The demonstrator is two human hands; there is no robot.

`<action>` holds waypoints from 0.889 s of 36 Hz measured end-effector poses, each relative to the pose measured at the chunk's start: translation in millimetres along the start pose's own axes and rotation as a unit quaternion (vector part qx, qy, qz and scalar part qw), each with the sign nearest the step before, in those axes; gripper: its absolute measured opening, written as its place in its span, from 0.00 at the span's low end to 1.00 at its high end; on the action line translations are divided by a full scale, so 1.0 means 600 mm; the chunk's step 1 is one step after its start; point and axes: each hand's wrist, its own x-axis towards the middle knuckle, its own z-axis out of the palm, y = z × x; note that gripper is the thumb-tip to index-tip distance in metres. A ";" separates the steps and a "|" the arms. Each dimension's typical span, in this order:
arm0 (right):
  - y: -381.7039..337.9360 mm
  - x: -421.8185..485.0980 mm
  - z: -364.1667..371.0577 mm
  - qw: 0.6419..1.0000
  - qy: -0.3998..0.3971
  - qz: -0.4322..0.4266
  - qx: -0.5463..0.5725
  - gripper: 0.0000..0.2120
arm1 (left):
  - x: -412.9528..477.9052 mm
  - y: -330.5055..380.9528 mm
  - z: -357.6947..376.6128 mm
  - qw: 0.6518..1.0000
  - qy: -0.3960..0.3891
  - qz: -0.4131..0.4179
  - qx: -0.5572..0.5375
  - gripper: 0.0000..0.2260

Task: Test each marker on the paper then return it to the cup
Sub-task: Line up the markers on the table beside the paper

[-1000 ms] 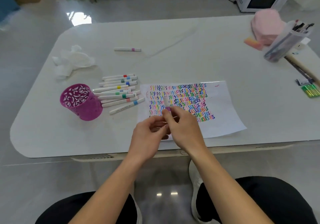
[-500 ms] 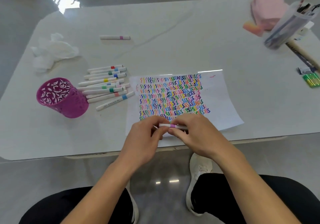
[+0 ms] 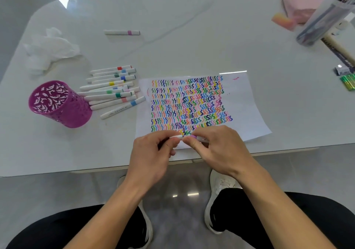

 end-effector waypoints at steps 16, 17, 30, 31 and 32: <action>0.009 0.004 -0.031 0.921 0.075 0.134 0.359 0.06 | 0.010 -0.025 -0.021 0.980 0.045 0.103 0.163 0.09; 0.011 0.003 -0.031 0.913 0.076 0.143 0.375 0.07 | 0.010 -0.026 -0.020 0.978 0.041 0.109 0.175 0.09; 0.023 -0.008 -0.014 0.885 0.058 0.137 0.441 0.17 | 0.008 -0.035 0.015 0.941 0.037 0.201 0.271 0.08; 0.022 -0.008 -0.012 0.883 0.058 0.139 0.444 0.14 | 0.007 -0.036 0.019 0.941 0.039 0.205 0.267 0.08; 0.021 -0.009 -0.011 0.883 0.058 0.141 0.445 0.11 | 0.006 -0.035 0.022 0.941 0.040 0.207 0.264 0.08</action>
